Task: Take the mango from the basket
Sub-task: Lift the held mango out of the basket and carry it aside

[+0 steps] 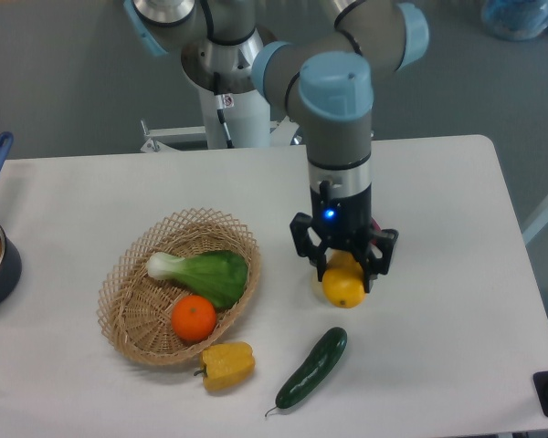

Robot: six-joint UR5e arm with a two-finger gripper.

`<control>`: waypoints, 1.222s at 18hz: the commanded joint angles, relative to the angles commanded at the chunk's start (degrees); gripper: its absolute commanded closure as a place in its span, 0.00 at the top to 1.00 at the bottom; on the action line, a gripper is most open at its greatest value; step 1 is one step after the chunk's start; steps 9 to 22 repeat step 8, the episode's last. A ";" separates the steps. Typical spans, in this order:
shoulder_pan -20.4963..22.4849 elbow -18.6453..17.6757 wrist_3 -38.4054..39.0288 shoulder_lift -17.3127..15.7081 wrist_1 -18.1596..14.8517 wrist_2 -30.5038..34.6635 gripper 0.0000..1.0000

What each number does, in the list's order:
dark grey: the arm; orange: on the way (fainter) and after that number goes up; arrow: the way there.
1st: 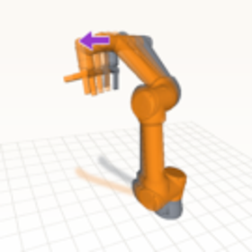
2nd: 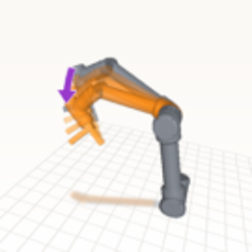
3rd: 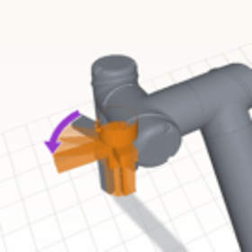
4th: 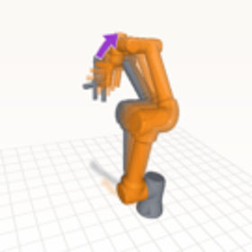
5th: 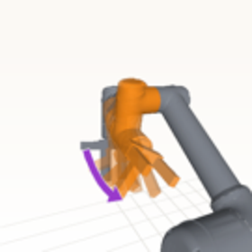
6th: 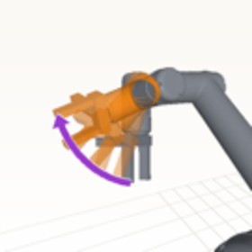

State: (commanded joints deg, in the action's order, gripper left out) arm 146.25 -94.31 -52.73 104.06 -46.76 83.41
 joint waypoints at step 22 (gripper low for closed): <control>2.20 -1.23 0.00 0.09 0.09 0.09 0.34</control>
